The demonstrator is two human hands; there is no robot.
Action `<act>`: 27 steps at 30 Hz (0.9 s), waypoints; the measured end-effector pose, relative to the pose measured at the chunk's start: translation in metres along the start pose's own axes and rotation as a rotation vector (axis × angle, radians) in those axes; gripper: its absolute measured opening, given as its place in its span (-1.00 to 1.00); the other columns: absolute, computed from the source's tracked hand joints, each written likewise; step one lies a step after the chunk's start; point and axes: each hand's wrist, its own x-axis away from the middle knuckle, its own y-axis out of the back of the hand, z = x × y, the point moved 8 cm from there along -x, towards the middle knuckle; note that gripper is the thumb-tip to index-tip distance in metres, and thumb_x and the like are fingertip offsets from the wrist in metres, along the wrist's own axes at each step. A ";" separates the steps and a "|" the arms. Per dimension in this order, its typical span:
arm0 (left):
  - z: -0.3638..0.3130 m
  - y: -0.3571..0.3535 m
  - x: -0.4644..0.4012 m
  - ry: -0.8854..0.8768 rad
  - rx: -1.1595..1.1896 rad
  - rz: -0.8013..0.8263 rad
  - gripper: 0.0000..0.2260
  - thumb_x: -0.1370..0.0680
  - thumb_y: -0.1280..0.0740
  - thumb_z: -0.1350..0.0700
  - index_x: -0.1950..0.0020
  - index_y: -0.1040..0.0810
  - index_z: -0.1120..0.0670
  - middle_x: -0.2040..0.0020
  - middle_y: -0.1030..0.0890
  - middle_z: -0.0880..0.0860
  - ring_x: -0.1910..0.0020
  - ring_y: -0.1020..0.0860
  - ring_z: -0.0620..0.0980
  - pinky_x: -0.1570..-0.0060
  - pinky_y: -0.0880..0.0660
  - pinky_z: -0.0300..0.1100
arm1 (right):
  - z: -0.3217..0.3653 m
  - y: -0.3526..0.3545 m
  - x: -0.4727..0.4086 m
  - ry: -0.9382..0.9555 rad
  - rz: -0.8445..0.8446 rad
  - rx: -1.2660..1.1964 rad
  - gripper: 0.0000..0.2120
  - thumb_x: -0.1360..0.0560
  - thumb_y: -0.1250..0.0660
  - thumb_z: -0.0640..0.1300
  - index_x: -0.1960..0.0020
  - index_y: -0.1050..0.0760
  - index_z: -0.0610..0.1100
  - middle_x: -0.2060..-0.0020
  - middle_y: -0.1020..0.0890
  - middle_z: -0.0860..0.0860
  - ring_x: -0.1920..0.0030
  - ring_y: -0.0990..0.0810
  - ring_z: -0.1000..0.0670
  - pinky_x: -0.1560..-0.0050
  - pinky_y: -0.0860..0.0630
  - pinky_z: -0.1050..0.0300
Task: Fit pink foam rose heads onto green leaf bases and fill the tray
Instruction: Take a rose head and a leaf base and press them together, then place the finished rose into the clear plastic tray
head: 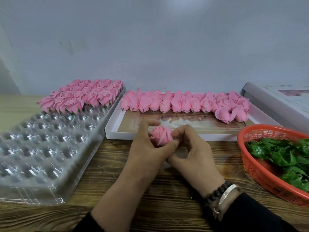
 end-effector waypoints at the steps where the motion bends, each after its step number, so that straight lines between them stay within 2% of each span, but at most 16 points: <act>1: 0.000 0.000 -0.001 -0.012 -0.023 0.008 -0.64 -0.35 -0.48 0.29 -0.03 -0.43 0.04 0.11 -0.59 0.20 0.21 -0.56 0.04 0.22 -0.56 -0.09 | 0.001 -0.001 0.000 0.006 0.010 0.009 -0.68 -0.13 -0.37 -0.12 0.21 -0.42 0.20 0.26 -0.56 0.25 0.27 -0.51 0.21 0.23 -0.41 0.43; 4: -0.002 -0.001 -0.001 -0.053 -0.039 0.051 -0.72 -0.37 -0.44 0.32 0.05 -0.46 0.04 0.16 -0.58 0.23 0.27 -0.52 -0.03 0.28 -0.51 -0.24 | 0.001 -0.003 0.000 0.027 0.026 0.022 -0.72 -0.14 -0.36 -0.14 0.22 -0.41 0.14 0.26 -0.54 0.25 0.27 -0.50 0.22 0.22 -0.39 0.44; 7: -0.004 -0.001 -0.001 -0.082 -0.057 0.076 -0.80 -0.34 -0.42 0.26 0.13 -0.47 0.09 0.24 -0.56 0.21 0.30 -0.50 -0.06 0.31 -0.48 -0.25 | 0.003 -0.004 0.000 0.058 0.035 0.028 -0.71 -0.15 -0.36 -0.16 0.21 -0.41 0.13 0.24 -0.55 0.26 0.25 -0.51 0.23 0.19 -0.39 0.44; 12: -0.004 0.001 -0.004 -0.091 -0.118 0.053 -0.85 -0.27 -0.38 0.20 0.23 -0.46 0.06 0.38 -0.50 -0.04 0.38 -0.44 -0.12 0.39 -0.42 -0.31 | 0.004 -0.006 0.000 0.083 0.036 0.043 -0.74 -0.16 -0.33 -0.14 0.20 -0.40 0.10 0.21 -0.55 0.26 0.24 -0.51 0.24 0.17 -0.39 0.44; 16: -0.007 0.004 -0.003 -0.106 -0.174 0.021 -0.84 -0.26 -0.38 0.14 0.20 -0.48 0.09 0.34 -0.53 0.08 0.35 -0.47 -0.08 0.33 -0.45 -0.20 | 0.006 -0.005 0.001 0.087 0.038 0.042 -0.71 -0.19 -0.37 -0.15 0.17 -0.41 0.14 0.18 -0.57 0.29 0.20 -0.53 0.24 0.15 -0.40 0.45; 19: -0.014 0.006 -0.003 -0.121 -0.184 0.019 -0.85 -0.30 -0.40 0.19 0.18 -0.50 0.10 0.29 -0.57 0.10 0.33 -0.50 -0.03 0.27 -0.49 -0.12 | 0.006 -0.002 0.002 0.097 0.036 0.011 -0.60 -0.27 -0.46 -0.23 0.06 -0.41 0.14 0.18 -0.59 0.23 0.14 -0.56 0.22 0.08 -0.42 0.45; 21: -0.022 0.011 -0.005 -0.142 -0.222 0.019 -0.85 -0.32 -0.43 0.21 0.17 -0.51 0.12 0.25 -0.59 0.16 0.31 -0.53 0.02 0.24 -0.50 -0.11 | 0.008 0.001 0.002 0.117 0.014 0.040 -0.58 -0.32 -0.48 -0.20 -0.01 -0.39 0.15 0.11 -0.59 0.19 0.10 -0.56 0.19 0.03 -0.43 0.44; 24: -0.041 0.036 -0.019 -0.193 -0.315 -0.051 -0.83 -0.36 -0.47 0.28 0.17 -0.51 0.14 0.25 -0.57 0.11 0.33 -0.51 -0.07 0.29 -0.49 -0.24 | 0.010 0.003 0.002 0.120 -0.017 0.072 -0.71 -0.35 -0.39 -0.05 0.00 -0.39 0.14 0.11 -0.60 0.14 0.08 -0.56 0.15 0.01 -0.43 0.40; 27: -0.055 0.078 -0.047 -0.193 -0.422 -0.162 -0.82 -0.38 -0.46 0.25 0.16 -0.49 0.07 0.26 -0.54 0.03 0.37 -0.48 -0.11 0.43 -0.44 -0.44 | 0.009 0.002 0.003 0.114 -0.007 0.113 -0.79 -0.36 -0.33 -0.05 0.04 -0.42 0.15 0.17 -0.59 0.12 0.13 -0.56 0.15 0.05 -0.42 0.41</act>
